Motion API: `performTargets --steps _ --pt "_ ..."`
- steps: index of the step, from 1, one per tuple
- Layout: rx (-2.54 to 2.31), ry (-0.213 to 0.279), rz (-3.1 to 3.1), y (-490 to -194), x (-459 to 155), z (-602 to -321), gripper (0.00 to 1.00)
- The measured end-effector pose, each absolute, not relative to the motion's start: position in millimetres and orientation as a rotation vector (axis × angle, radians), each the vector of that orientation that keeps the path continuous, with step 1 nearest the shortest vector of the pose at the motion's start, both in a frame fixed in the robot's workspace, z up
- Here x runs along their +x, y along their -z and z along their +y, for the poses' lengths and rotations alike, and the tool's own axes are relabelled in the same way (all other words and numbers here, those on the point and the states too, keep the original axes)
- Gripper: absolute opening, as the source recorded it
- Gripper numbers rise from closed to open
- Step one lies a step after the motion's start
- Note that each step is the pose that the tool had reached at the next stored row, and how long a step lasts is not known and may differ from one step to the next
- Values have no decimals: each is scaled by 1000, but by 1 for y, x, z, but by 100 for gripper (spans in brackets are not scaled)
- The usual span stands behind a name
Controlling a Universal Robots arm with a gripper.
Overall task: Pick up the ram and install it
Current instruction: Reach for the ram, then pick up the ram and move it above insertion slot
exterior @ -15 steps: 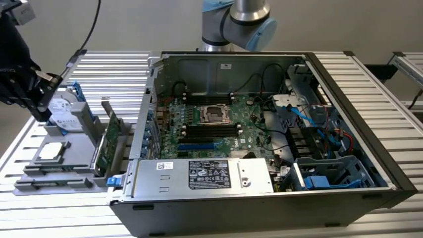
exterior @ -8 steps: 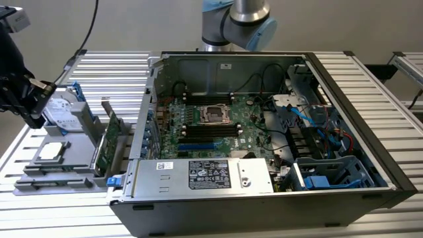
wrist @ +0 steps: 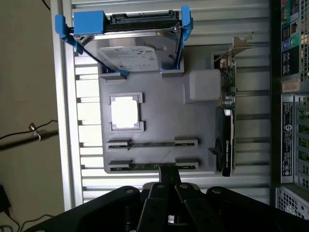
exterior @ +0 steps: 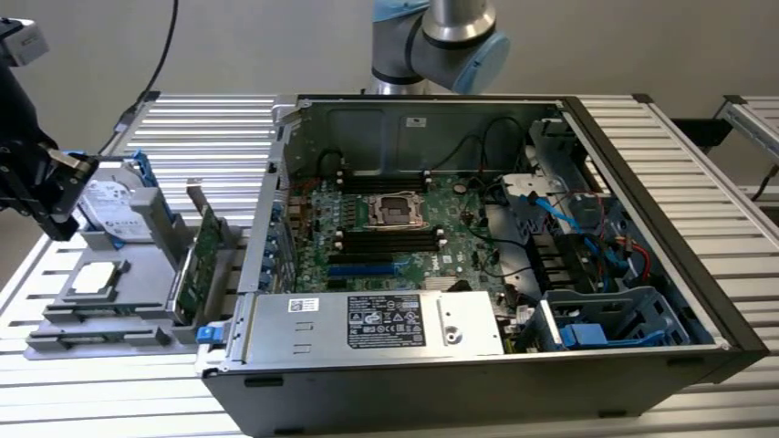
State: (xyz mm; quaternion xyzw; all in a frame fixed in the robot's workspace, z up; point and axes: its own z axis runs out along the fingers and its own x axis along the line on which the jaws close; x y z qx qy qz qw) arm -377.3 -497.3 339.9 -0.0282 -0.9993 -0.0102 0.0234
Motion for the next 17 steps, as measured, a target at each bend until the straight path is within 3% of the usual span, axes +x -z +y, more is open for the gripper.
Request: performTargets --steps 17 --pt "35 50 -3093 -338 -378 -497 11"
